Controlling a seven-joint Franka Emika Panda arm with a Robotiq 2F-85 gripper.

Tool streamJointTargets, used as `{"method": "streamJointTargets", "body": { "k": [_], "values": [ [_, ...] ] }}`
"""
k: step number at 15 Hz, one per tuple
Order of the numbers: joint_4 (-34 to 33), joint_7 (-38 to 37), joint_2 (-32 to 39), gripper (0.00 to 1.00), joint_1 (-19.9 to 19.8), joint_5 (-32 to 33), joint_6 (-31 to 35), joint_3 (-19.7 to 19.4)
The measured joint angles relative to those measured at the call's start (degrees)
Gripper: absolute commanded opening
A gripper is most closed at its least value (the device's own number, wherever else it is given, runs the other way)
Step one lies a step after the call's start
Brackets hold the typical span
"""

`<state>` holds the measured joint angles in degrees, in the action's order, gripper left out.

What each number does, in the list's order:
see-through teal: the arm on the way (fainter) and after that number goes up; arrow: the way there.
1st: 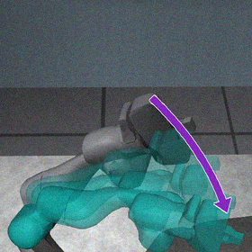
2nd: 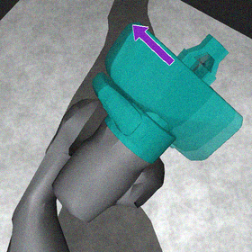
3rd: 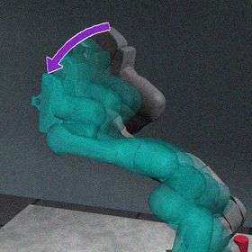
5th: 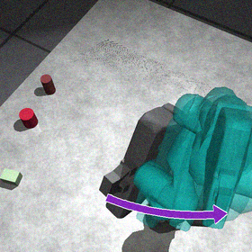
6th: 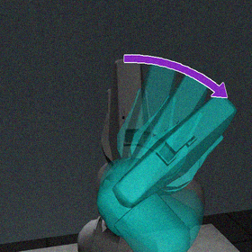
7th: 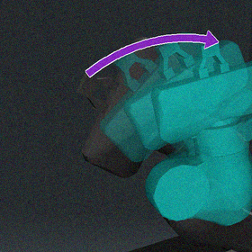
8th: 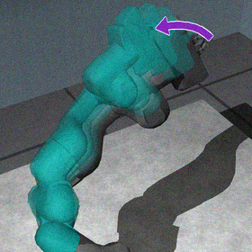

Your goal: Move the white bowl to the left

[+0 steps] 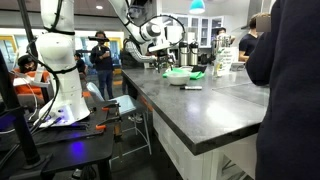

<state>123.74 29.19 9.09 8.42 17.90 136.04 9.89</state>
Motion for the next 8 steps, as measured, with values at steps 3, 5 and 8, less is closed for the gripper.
{"method": "streamJointTargets", "body": {
  "k": [3, 5, 8],
  "values": [
    [-1.14, 2.9, -2.77, 1.0, -0.94, -5.66, -4.24, -0.19],
    [-2.09, 3.23, -4.27, 1.0, -1.95, -6.73, -5.5, -0.95],
    [-3.13, 3.22, -6.2, 1.0, -3.51, -8.24, -5.71, -2.58]
  ]
}}
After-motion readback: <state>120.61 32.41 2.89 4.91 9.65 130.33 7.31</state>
